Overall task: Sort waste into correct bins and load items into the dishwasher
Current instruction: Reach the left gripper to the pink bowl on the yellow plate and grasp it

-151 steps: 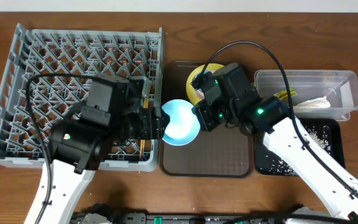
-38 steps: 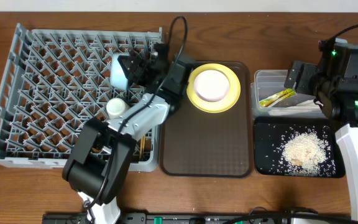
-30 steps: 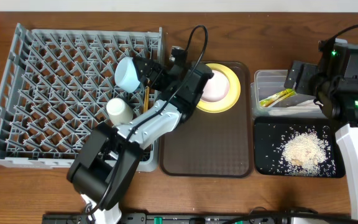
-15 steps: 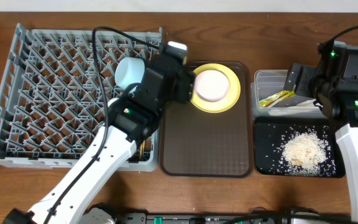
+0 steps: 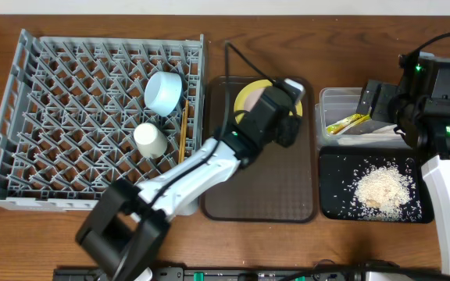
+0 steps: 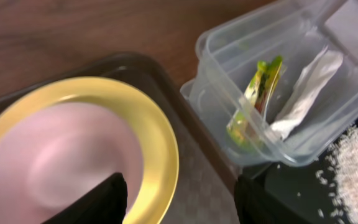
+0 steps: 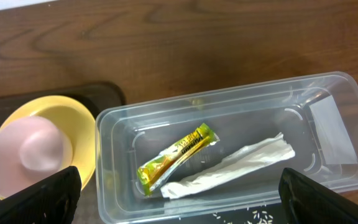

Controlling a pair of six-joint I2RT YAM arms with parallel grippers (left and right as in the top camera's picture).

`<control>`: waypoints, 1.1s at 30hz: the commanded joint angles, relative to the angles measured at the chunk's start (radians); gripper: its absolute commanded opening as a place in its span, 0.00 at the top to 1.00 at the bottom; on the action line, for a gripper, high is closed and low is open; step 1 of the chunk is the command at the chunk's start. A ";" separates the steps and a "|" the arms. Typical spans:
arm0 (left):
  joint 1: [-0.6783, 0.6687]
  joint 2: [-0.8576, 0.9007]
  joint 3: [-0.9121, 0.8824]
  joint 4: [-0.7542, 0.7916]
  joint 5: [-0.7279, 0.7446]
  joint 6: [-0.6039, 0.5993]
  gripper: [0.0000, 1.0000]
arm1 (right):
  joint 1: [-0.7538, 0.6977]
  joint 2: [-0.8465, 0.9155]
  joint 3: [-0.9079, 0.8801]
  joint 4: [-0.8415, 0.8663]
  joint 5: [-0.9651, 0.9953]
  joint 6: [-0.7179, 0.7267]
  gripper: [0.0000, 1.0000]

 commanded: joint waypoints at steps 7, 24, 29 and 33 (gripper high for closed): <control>-0.012 0.178 0.008 0.111 -0.136 0.065 0.42 | -0.006 0.004 0.008 -0.002 0.010 0.010 0.01; -0.013 0.223 0.008 0.103 -0.223 0.066 0.92 | -0.006 0.004 0.008 -0.002 0.010 0.010 0.01; -0.013 0.182 0.008 0.102 -0.223 0.066 0.93 | -0.006 0.004 0.008 -0.002 0.010 0.010 0.01; -0.013 0.085 0.008 0.097 -0.223 0.065 0.93 | -0.006 0.004 0.008 -0.002 0.010 0.010 0.01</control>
